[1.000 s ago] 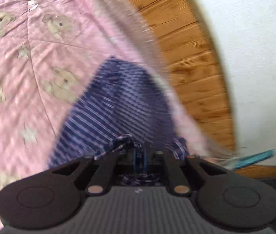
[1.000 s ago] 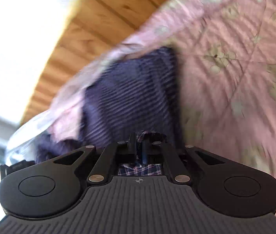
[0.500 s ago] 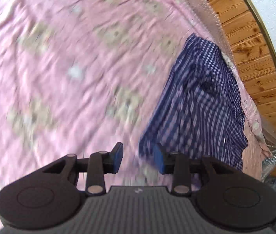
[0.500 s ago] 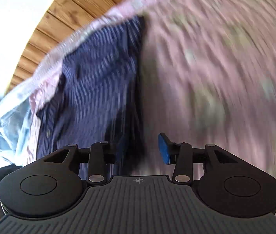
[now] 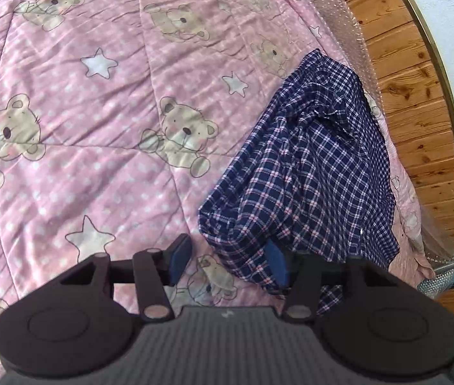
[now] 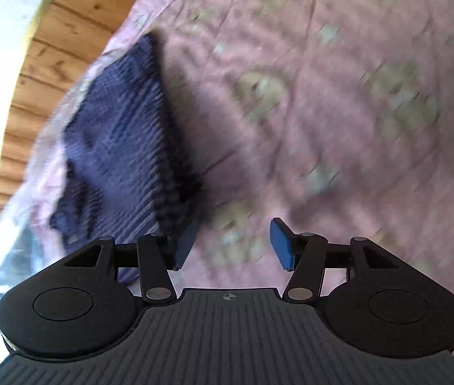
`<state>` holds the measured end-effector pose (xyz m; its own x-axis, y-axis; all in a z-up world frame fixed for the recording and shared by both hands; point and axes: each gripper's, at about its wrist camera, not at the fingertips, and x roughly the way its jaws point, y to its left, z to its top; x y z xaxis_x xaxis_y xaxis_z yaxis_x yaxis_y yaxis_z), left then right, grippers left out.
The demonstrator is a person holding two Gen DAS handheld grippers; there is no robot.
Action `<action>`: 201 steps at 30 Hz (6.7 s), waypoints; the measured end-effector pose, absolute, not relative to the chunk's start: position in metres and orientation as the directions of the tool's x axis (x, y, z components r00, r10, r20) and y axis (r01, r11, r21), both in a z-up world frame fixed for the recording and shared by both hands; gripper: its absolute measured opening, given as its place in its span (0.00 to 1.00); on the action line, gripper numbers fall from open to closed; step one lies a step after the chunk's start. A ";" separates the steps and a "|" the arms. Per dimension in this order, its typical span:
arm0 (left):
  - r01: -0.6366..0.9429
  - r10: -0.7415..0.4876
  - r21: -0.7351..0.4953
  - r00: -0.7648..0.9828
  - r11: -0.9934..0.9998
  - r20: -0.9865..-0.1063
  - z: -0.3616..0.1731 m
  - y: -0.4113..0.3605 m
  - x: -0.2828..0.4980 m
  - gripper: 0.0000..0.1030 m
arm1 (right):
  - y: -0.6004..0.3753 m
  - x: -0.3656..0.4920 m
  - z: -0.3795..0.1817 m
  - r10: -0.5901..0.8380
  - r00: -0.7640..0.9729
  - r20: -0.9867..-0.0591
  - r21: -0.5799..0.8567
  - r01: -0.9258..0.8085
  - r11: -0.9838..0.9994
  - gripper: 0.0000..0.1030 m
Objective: Fold clothes
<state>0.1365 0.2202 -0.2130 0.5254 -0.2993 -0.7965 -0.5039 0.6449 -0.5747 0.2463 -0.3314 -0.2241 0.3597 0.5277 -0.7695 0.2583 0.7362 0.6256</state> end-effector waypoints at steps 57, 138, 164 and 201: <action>-0.014 -0.101 -0.123 0.479 0.992 -0.872 -0.185 0.191 0.322 0.43 | 0.017 0.382 -0.183 0.571 0.212 -0.793 0.172 -0.821 0.544 0.40; -0.005 -0.290 -0.334 0.484 0.943 -0.826 -0.179 0.203 0.278 0.04 | -0.204 0.291 -0.171 0.485 0.355 -0.799 0.299 -0.465 0.833 0.00; 0.198 -0.241 -0.157 0.537 0.968 -0.808 -0.178 0.219 0.473 0.70 | -0.143 0.526 -0.170 0.557 0.336 -0.760 0.193 -0.702 0.686 0.65; -0.281 -0.479 -0.716 0.583 0.639 -0.656 -0.185 0.258 0.161 0.61 | -0.208 0.392 -0.148 0.471 0.402 -0.785 0.498 -0.043 0.866 0.70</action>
<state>0.1605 0.2578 -0.1850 0.5834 -0.4789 -0.6559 -0.2811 0.6386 -0.7163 0.3915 -0.2080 -0.1484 0.4017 0.4711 -0.7853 -0.0429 0.8663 0.4977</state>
